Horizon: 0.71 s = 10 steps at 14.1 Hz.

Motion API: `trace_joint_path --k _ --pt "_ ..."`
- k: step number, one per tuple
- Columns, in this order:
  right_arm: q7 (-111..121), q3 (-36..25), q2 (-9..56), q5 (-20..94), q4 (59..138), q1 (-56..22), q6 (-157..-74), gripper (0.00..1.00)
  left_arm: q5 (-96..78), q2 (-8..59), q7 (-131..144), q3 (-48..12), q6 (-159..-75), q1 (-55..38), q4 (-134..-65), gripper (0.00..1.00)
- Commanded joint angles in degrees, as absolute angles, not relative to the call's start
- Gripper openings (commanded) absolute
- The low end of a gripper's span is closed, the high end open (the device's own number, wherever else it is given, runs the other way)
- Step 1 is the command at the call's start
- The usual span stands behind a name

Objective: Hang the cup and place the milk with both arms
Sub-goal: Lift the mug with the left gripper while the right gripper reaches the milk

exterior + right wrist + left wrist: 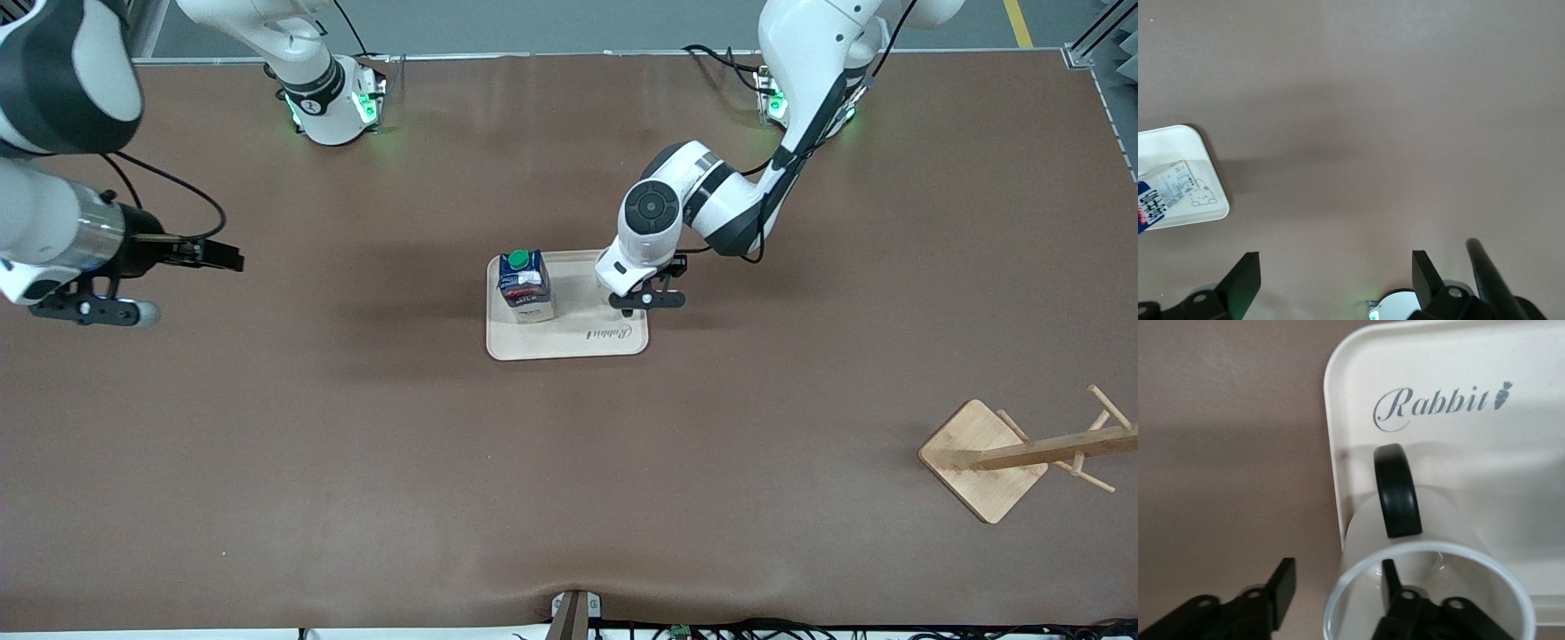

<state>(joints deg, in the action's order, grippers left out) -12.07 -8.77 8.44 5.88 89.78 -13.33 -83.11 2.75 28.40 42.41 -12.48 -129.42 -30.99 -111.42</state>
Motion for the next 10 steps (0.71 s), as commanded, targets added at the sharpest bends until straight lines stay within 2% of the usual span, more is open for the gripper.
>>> trace_joint_path --k 1,4,7,10 --pt "-15.6 -9.1 8.0 8.8 90.4 -16.2 -83.4 1.0 1.8 28.3 41.7 -12.4 -130.3 -31.5 -111.5 0.0" --pt "-15.6 -9.1 8.8 12.6 90.4 -18.6 -83.5 1.0 2.5 27.8 41.0 -12.3 -130.1 -31.3 -110.7 0.0" --pt "-19.6 -9.1 10.2 12.6 90.4 -23.5 -85.2 1.0 2.5 24.4 41.0 -11.9 -128.2 -30.2 -109.9 0.0" --pt "-24.5 -9.1 12.2 12.7 90.4 -28.9 -88.7 1.0 2.5 20.4 41.0 -11.9 -119.6 -28.3 -105.4 0.0"
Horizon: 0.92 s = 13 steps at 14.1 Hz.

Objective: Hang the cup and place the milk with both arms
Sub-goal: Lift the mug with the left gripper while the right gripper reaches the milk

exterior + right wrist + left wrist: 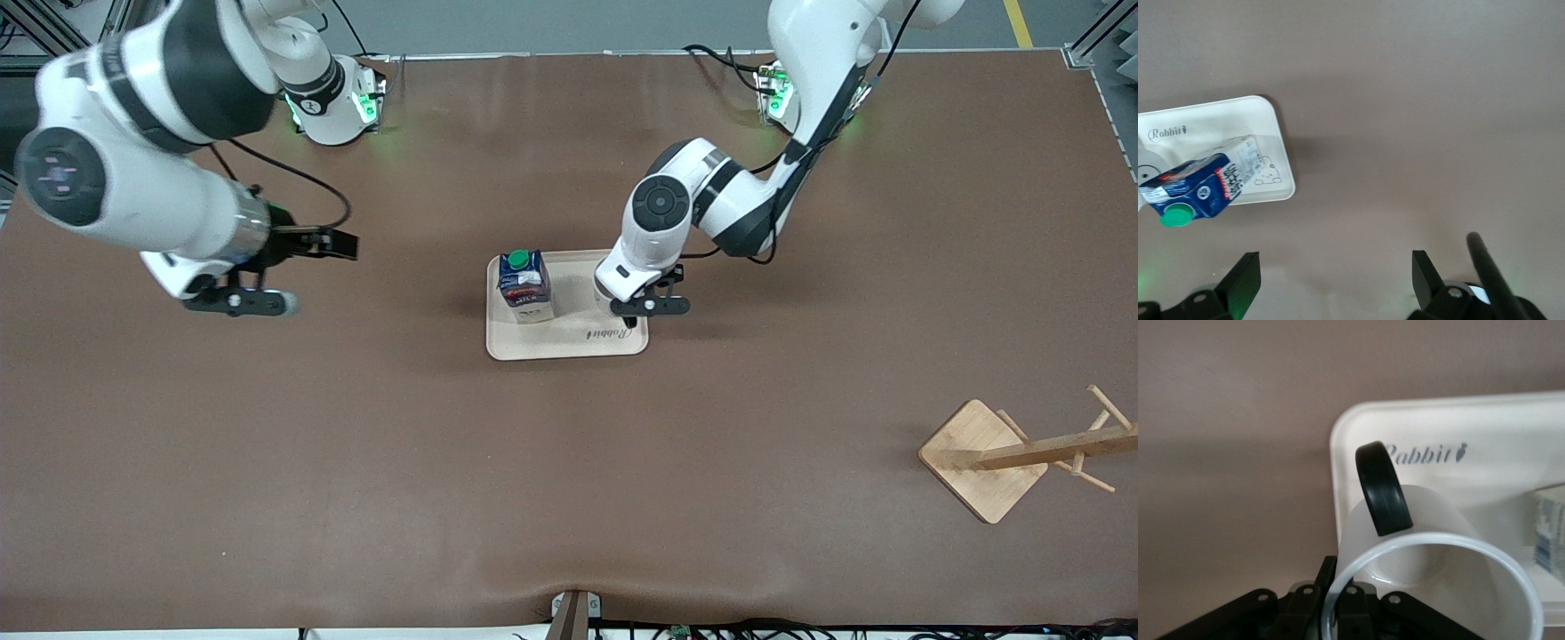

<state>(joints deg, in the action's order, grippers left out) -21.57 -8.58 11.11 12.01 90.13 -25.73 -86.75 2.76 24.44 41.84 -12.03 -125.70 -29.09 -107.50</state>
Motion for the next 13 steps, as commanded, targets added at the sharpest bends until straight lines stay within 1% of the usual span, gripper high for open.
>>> trace_joint_path --k 1,4,5,9,13 --pt "-24.5 -9.1 13.1 12.7 90.4 -30.1 -89.9 1.0 2.5 19.8 40.8 -11.8 -115.5 -27.6 -102.9 0.0" --pt "-25.7 -9.0 15.9 13.7 90.4 -34.3 -94.2 1.0 2.5 17.8 35.5 -11.9 -104.4 -22.3 -95.1 0.0" --pt "-27.4 -9.1 17.0 16.1 90.4 -35.4 -96.0 1.0 2.5 17.0 33.0 -12.0 -102.7 -19.6 -93.6 0.0" --pt "-35.7 -9.1 20.5 17.0 90.4 -40.6 -103.7 1.0 2.5 10.7 19.7 -12.0 -99.3 -8.6 -93.3 0.0" --pt "-39.4 -9.1 23.3 17.1 90.2 -43.9 -108.4 1.0 2.5 6.6 5.0 -11.9 -96.7 2.0 -92.9 0.0"
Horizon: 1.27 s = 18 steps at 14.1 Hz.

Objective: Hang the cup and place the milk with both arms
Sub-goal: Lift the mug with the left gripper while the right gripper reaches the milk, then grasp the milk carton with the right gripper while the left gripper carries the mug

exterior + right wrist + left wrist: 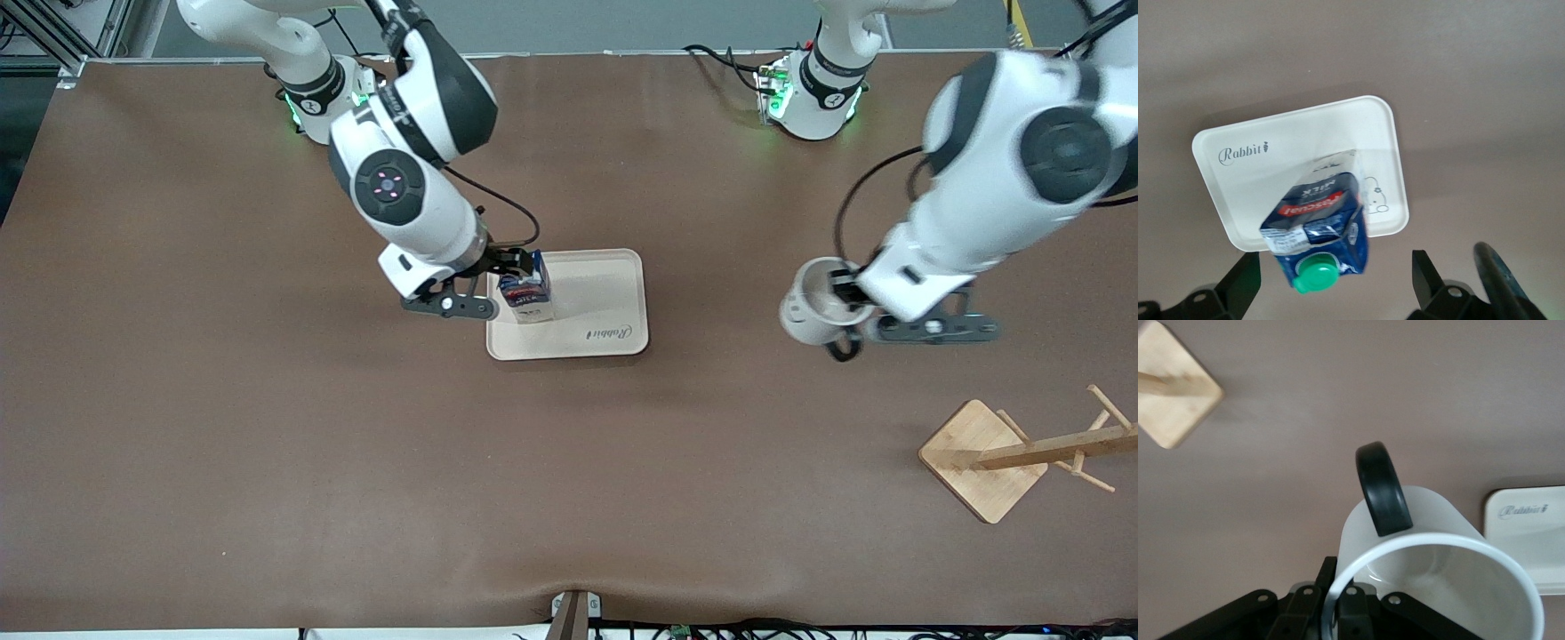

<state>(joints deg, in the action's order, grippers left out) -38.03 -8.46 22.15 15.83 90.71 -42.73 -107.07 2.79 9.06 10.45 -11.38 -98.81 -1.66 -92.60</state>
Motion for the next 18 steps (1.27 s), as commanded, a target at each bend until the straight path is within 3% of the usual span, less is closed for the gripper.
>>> trace_joint_path --k 1,8,9,11,14,18 --pt "-39.2 -9.1 24.2 17.0 90.2 -44.8 -109.2 1.0 2.6 6.1 1.3 -11.8 -96.2 4.6 -92.9 0.0" --pt "-38.2 -9.1 27.8 14.5 90.5 -47.5 -111.6 1.0 2.4 9.7 -13.0 -11.9 -102.2 17.6 -90.3 0.0" --pt "-37.8 -9.1 27.7 13.6 91.0 -47.5 -111.4 0.91 2.4 10.9 -14.8 -11.9 -104.0 18.5 -90.2 0.0" --pt "-37.2 -9.1 27.7 13.5 90.9 -47.9 -111.1 0.04 2.4 12.8 -19.7 -11.9 -107.5 20.4 -90.2 0.0" --pt "-37.2 -9.1 27.5 14.2 89.2 -46.8 -109.8 0.0 2.5 16.0 -23.6 -11.8 -108.6 21.1 -86.4 0.0" --pt "-37.1 -9.1 27.1 18.2 78.7 -39.0 -94.0 0.0 2.4 17.9 -25.9 -11.9 -109.0 22.3 -85.5 0.0"
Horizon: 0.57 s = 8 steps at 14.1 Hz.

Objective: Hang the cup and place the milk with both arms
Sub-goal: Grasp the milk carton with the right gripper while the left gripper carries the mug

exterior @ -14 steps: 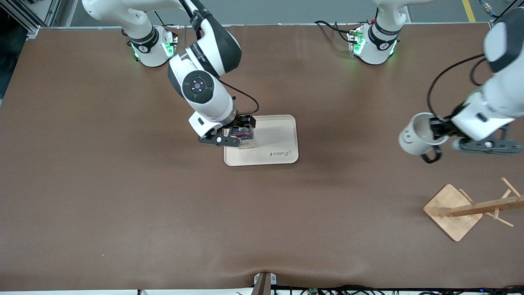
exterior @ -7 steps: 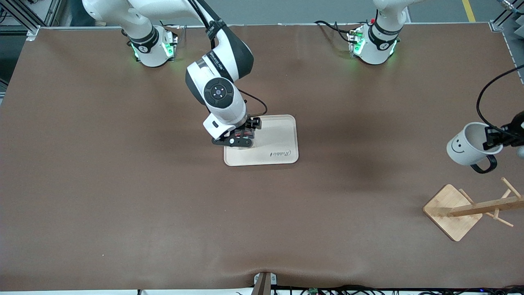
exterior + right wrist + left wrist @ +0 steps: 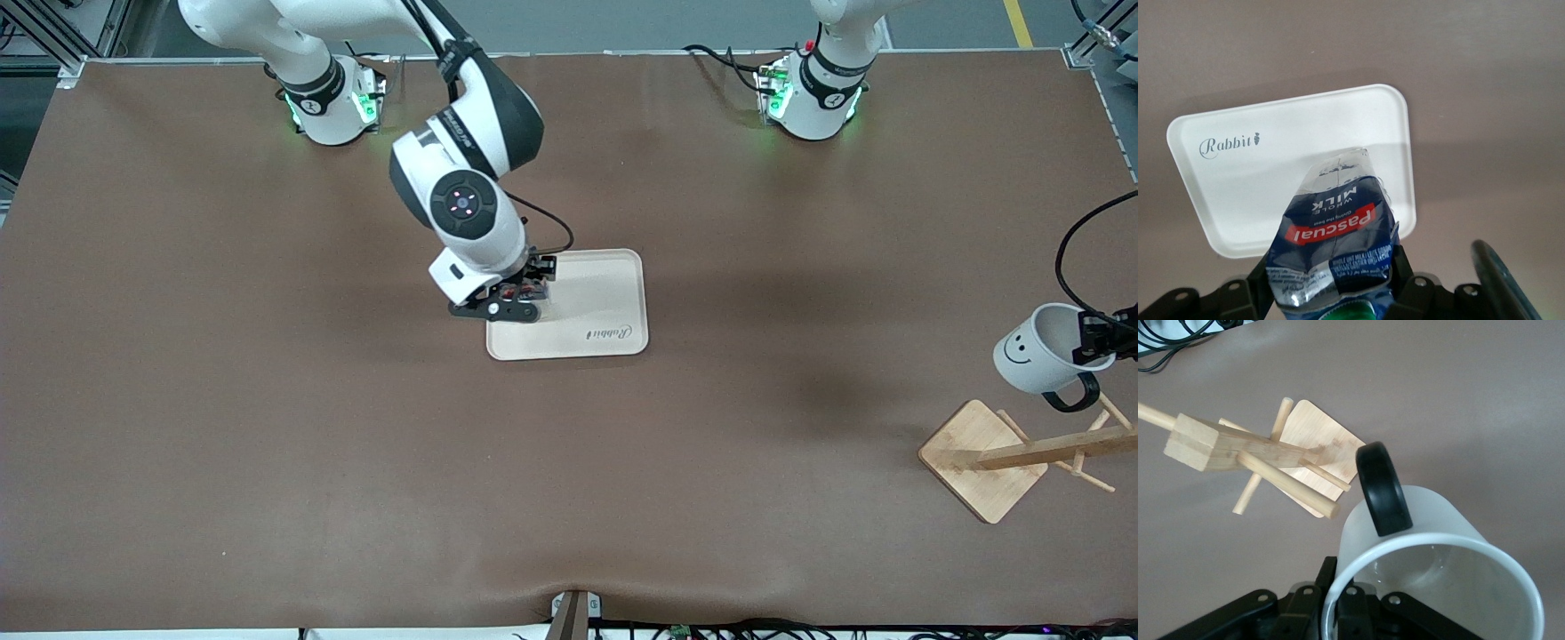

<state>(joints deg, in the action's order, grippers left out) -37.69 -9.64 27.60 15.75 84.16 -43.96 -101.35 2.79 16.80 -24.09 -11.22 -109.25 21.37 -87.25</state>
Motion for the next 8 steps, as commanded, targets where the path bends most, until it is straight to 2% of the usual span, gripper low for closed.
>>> trace_joint_path --k 1,8 --pt "-37.0 -9.1 26.6 18.5 77.3 -36.7 -90.4 0.0 2.4 17.9 -26.4 -11.9 -109.1 22.7 -85.5 0.0" --pt "-34.5 -9.5 17.9 12.0 79.7 -26.5 -81.7 0.0 2.1 20.0 -33.2 -11.8 -109.1 25.3 -84.0 0.0"
